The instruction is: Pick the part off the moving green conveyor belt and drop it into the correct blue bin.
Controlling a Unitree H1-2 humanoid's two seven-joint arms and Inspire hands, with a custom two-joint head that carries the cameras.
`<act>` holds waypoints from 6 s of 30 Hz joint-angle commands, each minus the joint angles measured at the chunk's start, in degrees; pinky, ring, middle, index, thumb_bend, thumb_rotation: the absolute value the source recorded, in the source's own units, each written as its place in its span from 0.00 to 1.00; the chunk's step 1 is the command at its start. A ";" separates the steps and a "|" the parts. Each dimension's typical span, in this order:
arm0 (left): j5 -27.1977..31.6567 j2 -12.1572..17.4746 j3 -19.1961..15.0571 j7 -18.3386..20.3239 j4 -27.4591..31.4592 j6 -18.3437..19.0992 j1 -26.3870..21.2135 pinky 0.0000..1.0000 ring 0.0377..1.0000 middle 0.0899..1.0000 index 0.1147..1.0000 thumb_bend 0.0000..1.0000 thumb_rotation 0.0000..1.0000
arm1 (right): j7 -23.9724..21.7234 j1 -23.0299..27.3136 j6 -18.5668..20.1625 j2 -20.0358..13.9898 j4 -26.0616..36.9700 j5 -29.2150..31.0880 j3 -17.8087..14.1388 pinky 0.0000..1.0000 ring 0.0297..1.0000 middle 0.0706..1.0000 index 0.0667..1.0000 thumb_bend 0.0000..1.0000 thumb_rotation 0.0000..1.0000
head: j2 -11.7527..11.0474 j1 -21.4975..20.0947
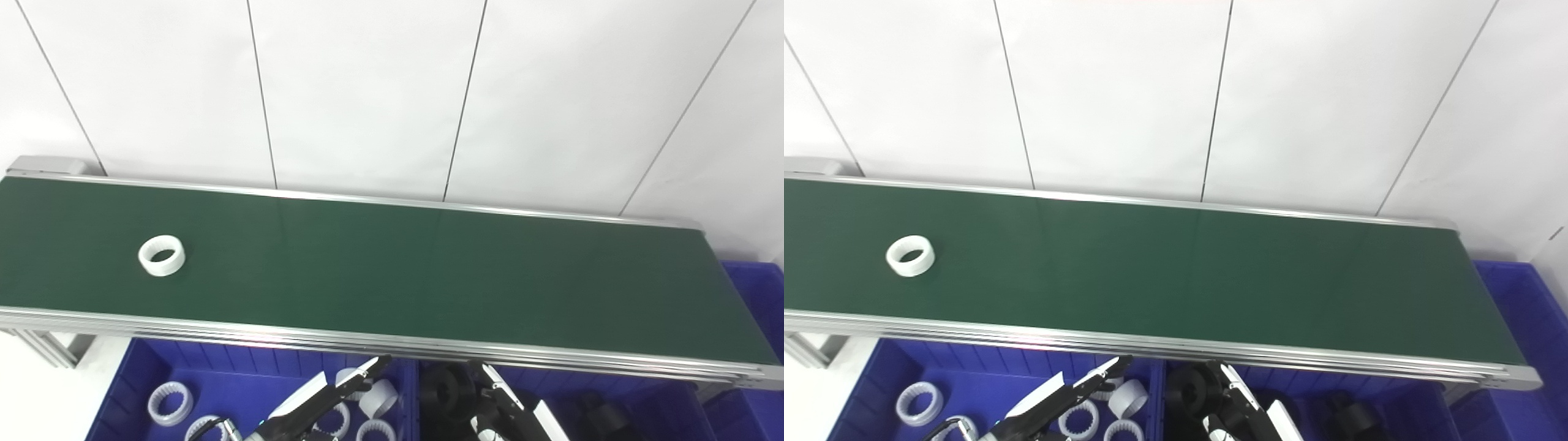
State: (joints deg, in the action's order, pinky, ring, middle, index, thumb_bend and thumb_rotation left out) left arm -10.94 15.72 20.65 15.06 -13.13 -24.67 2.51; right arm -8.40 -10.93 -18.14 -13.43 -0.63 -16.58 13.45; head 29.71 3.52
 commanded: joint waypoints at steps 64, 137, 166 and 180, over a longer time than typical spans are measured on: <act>-30.02 16.16 -8.22 1.09 -2.88 11.28 -36.52 0.76 0.88 0.93 0.88 0.86 0.08 | -0.31 2.65 -4.29 -0.51 -0.80 2.28 -0.39 0.88 0.95 0.99 0.96 0.29 0.85 | -0.02 2.01; -40.82 0.24 12.83 -13.21 -27.50 19.61 -43.86 0.30 0.47 0.62 0.41 0.52 0.03 | -1.55 2.57 -0.86 -0.89 4.40 1.50 -1.50 0.90 0.96 0.98 0.95 0.25 0.83 | 2.60 -0.11; -34.03 2.22 8.62 -11.37 -24.02 16.95 -44.31 0.31 0.45 0.48 0.38 0.50 0.00 | -1.90 2.79 0.12 -0.99 5.04 1.34 -1.44 0.89 0.96 0.98 0.95 0.25 0.83 | 3.40 -0.38; -29.27 6.74 2.62 -3.72 -5.04 17.95 -39.18 0.31 0.45 0.48 0.38 0.50 0.00 | -2.51 3.87 1.26 -0.92 4.47 1.85 -1.33 0.90 0.96 0.98 0.95 0.26 0.84 | 5.53 -1.69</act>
State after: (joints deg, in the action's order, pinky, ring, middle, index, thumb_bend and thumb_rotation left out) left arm -41.60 21.40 24.43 10.85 -21.16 -7.28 -35.70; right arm -10.48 -8.13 -17.30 -14.34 2.33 -15.82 12.48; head 35.24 1.76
